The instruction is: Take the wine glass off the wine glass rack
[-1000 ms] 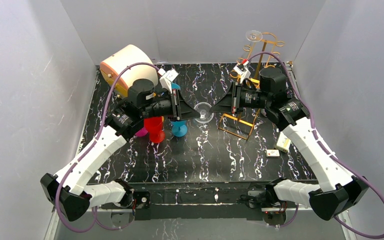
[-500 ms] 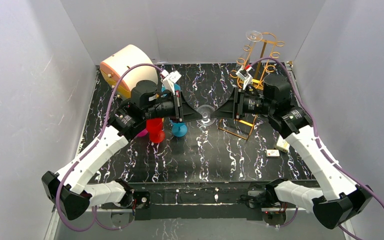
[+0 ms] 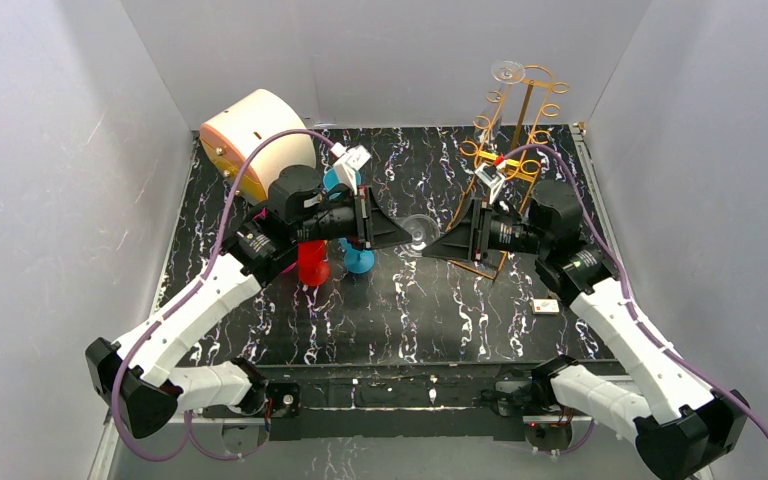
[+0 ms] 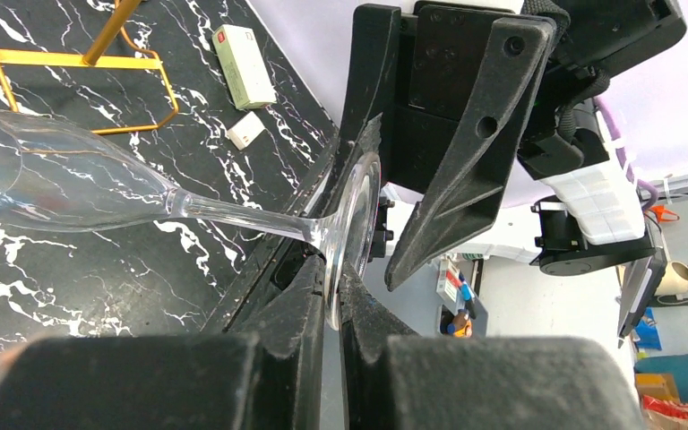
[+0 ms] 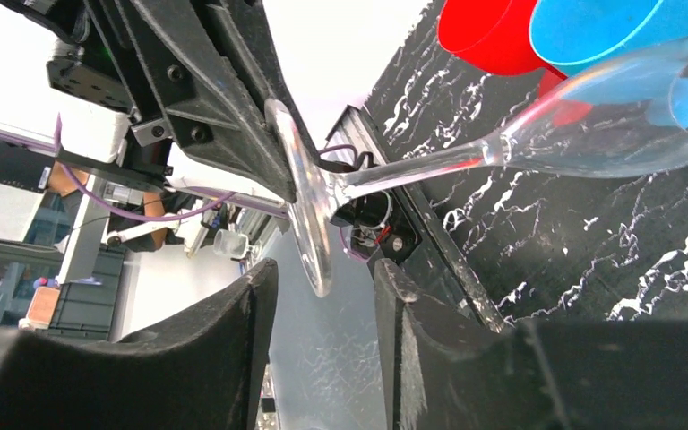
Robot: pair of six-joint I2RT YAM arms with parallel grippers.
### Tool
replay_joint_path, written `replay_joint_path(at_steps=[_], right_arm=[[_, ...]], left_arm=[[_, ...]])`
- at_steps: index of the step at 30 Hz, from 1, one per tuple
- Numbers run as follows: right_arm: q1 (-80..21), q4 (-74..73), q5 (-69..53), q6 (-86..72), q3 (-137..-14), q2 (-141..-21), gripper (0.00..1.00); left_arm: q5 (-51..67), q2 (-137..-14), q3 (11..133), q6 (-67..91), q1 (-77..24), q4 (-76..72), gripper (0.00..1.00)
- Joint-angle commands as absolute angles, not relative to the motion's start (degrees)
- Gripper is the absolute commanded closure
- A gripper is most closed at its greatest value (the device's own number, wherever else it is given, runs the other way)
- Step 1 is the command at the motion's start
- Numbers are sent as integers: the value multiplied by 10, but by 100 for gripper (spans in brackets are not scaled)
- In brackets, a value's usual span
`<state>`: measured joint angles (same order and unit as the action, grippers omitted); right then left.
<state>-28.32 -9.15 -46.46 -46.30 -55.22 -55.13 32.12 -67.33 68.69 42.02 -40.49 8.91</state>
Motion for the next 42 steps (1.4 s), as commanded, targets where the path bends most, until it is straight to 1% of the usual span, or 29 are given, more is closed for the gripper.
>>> replay_joint_path(at_steps=[1,6,9,11,12,13,16,18,20,24,32,33,35,39,41,42], right_arm=[[-287,47,-463,-499,-521,-518,50],[-287,106,-467,-540,-491,-520,63],[-288,111,-464,-533,-488,-518,69],[-288,116,-465,-532,-483,-518,76],[-288,118,-468,-535,-482,-520,78],[-288,121,-473,-540,-480,-521,78],[-288,132,-490,-549,-473,-526,72],[-288,134,-490,-547,-470,-525,74],[-288,137,-485,-545,-467,-523,79],[-288,145,-471,-547,-455,-519,98],[-288,156,-477,-535,-437,-513,99],[-288,156,-477,-530,-435,-511,99],[-288,156,-477,-522,-430,-506,99],[-288,158,-473,-504,-414,-497,99],[-288,161,-471,-496,-405,-492,99],[-288,162,-472,-493,-402,-489,99]], left_arm=[[328,-670,682,416,-415,56,100],[324,-671,679,416,-422,51,100],[319,-669,677,417,-424,50,100],[318,-669,676,417,-425,48,100],[317,-669,676,418,-426,47,100],[317,-669,675,418,-426,47,100],[316,-669,672,419,-428,44,100],[316,-669,671,421,-429,43,100],[317,-668,670,420,-430,42,100],[317,-666,667,421,-431,43,100],[301,-656,661,420,-432,43,99],[300,-656,662,421,-432,44,93],[298,-657,663,419,-432,52,84],[283,-661,674,403,-432,87,56],[270,-661,681,393,-432,109,46],[266,-660,684,387,-432,118,44]])
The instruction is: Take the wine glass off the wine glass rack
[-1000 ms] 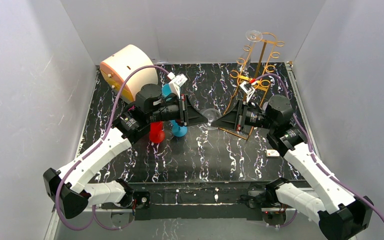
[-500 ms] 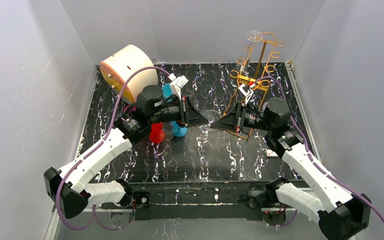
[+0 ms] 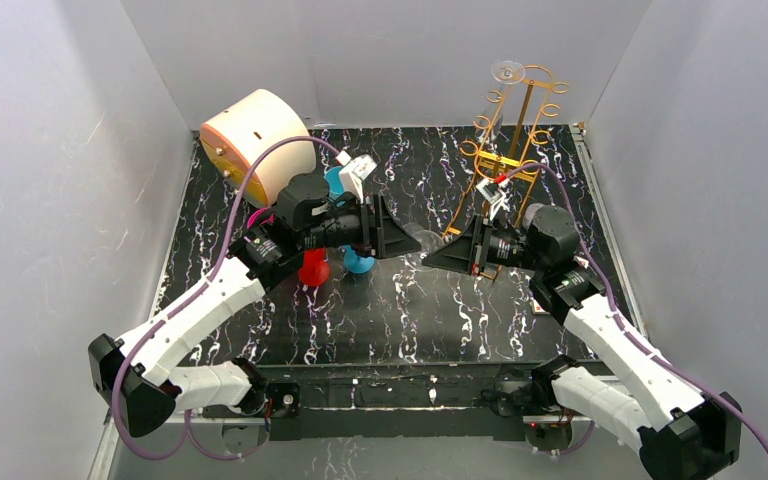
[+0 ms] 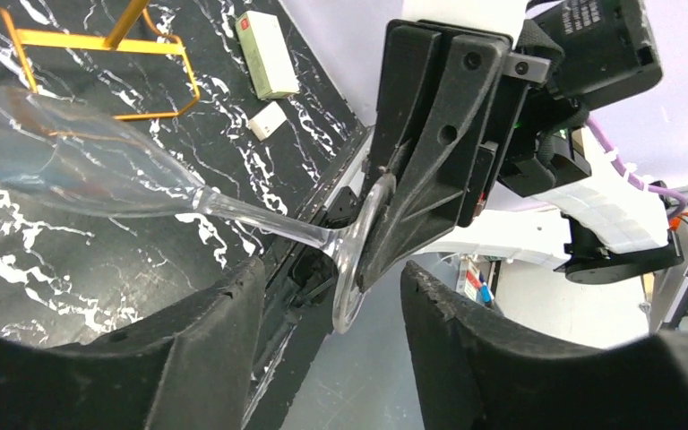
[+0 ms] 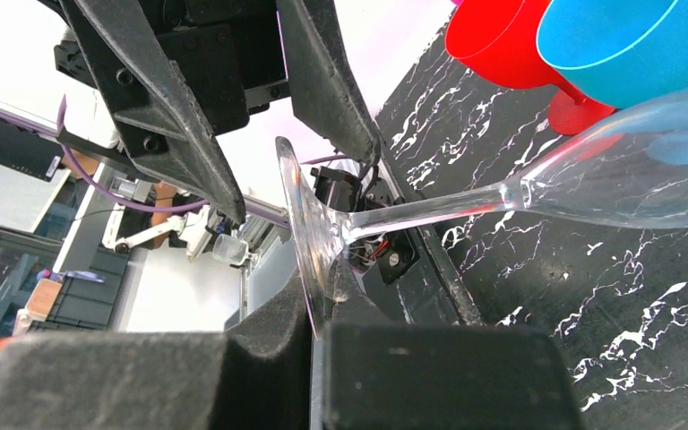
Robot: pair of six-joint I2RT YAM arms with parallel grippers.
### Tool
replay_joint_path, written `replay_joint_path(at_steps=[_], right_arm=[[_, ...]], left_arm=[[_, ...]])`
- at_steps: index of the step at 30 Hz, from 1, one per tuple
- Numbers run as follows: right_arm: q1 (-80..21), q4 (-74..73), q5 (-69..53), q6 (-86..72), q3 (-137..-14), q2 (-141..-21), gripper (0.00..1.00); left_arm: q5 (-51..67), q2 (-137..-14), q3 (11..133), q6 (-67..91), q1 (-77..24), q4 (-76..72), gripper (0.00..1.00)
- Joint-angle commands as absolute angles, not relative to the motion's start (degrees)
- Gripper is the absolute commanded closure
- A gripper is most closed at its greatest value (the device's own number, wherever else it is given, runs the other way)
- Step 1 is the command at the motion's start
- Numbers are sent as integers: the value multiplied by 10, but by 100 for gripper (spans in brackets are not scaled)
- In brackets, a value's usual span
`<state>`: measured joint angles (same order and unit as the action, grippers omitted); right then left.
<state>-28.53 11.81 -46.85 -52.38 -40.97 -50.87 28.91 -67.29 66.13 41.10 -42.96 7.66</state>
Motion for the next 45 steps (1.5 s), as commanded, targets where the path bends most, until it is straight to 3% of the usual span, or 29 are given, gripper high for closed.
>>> replay_joint_path(at_steps=[1,11,20,38,45], right_arm=[[-288,164,-472,-489,-398,-487,99],[-288,163,-481,-427,-377,-472,99],[-289,178,-543,-324,-350,-459,99],[-303,-79,-632,343,-306,-387,99],[-305,-69,-604,446,-276,-359,99]], left_arm=[[260,-660,687,382,-432,127,42],[200,-655,710,356,-432,192,23],[113,-642,716,357,-432,233,16],[-78,-649,781,384,-419,350,4],[73,-680,788,423,-307,341,7]])
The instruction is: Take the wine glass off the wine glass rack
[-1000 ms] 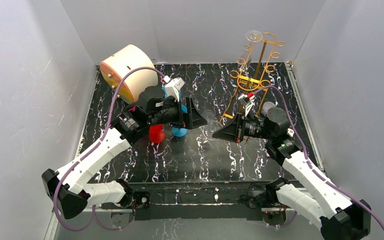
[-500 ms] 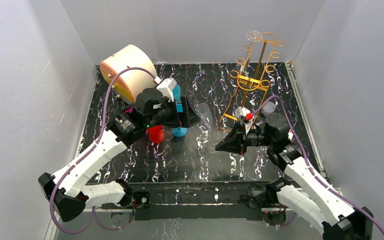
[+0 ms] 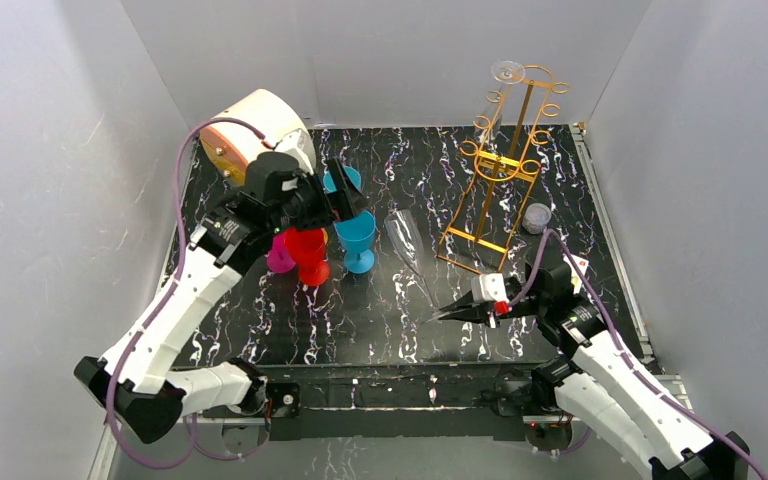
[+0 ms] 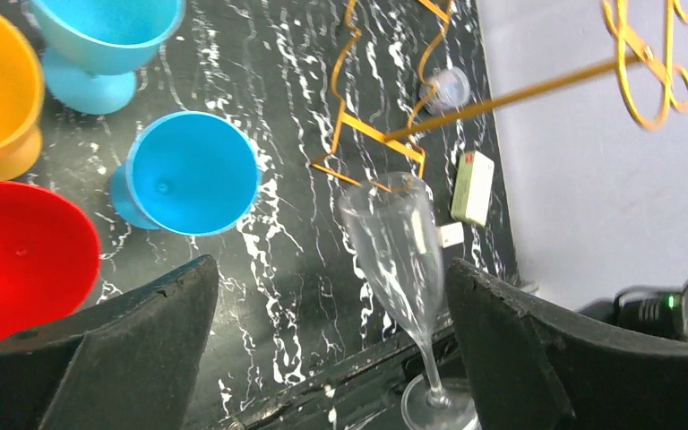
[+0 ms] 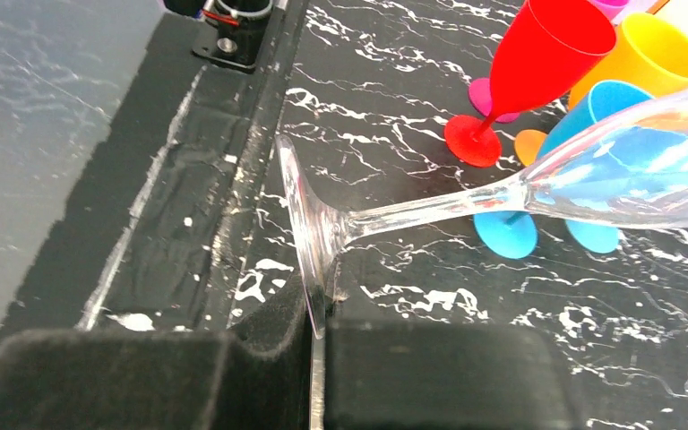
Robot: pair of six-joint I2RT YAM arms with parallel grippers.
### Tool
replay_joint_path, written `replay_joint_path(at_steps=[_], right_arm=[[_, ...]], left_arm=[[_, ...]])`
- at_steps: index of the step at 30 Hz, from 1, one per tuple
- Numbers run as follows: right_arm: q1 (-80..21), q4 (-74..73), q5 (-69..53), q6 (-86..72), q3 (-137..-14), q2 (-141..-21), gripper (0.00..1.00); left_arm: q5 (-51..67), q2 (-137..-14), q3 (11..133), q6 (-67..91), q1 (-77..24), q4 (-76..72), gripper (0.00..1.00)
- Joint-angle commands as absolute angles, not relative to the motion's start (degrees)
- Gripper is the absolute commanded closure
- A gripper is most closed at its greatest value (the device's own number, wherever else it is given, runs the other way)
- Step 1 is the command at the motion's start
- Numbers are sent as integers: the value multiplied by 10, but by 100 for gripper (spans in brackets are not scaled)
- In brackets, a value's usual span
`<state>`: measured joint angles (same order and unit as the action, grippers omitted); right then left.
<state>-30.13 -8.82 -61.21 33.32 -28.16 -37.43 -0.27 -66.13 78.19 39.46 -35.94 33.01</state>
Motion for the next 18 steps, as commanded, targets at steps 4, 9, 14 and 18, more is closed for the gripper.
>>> replay_joint_path(at_steps=[4,9,14,18], right_arm=[[-306,-60,-586,484,-269,-350,99],[-308,-47,-558,541,-264,-334,99],[-311,-48,-563,582,-270,-338,99],[-314,-70,-567,612,-273,-345,99]], left_arm=[[117,-697,797,424,-301,336,7],[164,-723,803,424,-298,329,8],[193,-753,811,425,-296,326,8],[204,-761,814,435,-296,306,7]])
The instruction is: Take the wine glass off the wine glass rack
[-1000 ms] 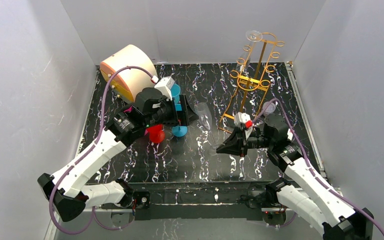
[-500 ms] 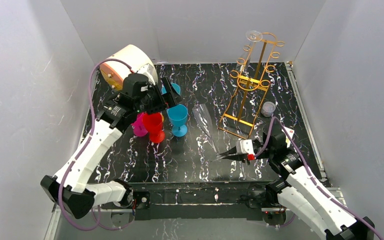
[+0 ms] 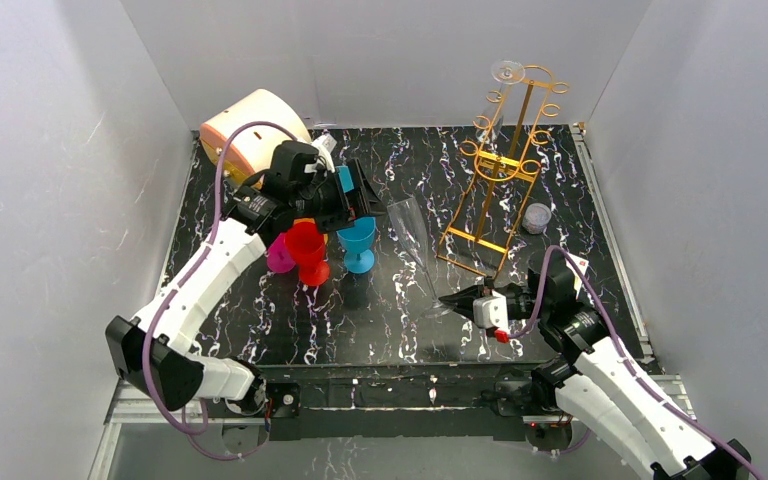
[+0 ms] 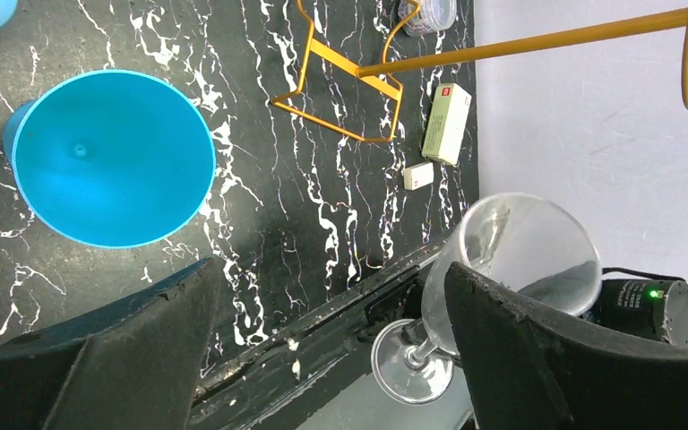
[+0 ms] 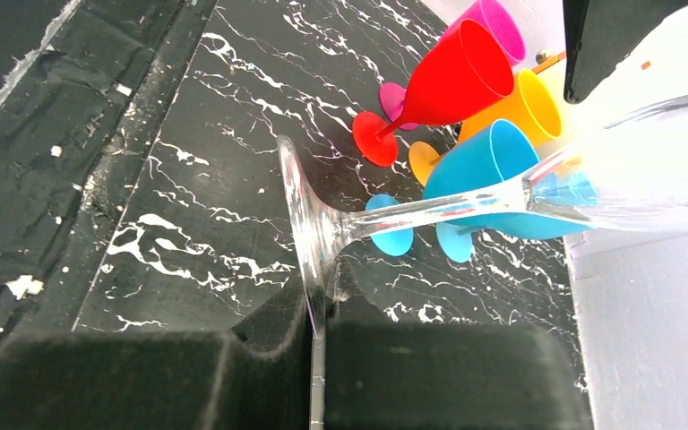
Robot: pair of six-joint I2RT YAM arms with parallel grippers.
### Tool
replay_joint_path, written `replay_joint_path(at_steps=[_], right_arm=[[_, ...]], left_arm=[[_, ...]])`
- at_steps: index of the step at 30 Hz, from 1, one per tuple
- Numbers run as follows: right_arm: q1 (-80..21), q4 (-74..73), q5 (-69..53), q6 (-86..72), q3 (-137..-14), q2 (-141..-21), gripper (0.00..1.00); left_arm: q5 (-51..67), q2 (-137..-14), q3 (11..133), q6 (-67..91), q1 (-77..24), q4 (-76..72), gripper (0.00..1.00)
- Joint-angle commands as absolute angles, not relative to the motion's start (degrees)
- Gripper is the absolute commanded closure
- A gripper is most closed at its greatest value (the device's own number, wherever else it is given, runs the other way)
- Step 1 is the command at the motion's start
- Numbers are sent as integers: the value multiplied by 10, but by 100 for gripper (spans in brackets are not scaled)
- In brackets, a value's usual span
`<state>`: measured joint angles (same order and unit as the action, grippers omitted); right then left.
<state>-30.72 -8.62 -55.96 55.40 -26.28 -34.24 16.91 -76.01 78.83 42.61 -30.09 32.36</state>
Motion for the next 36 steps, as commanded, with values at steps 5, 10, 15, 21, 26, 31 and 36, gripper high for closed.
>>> replay_joint_path(at_steps=[5,10,15,21,26,31,36], right_arm=[[-314,-82,-545,622,-269,-336,99],[-314,-76,-534,614,-255,-319,99],[-314,-88,-535,625,-254,-318,99],[-315,-124,-533,663,-268,-330,99],[-315,-142,-529,701,-282,-346,99],[-316,-156,-517,737,-296,-357,99],[-316,-174,-508,774,-308,-364,99]], left_arm=[[195,-753,813,440,-289,309,7],[134,-735,812,447,-286,334,6],[124,-722,808,466,-283,330,6],[190,-723,794,477,-282,280,7],[280,-750,795,461,-282,269,12],[309,-769,798,437,-282,299,20],[305,-777,808,420,-283,326,22]])
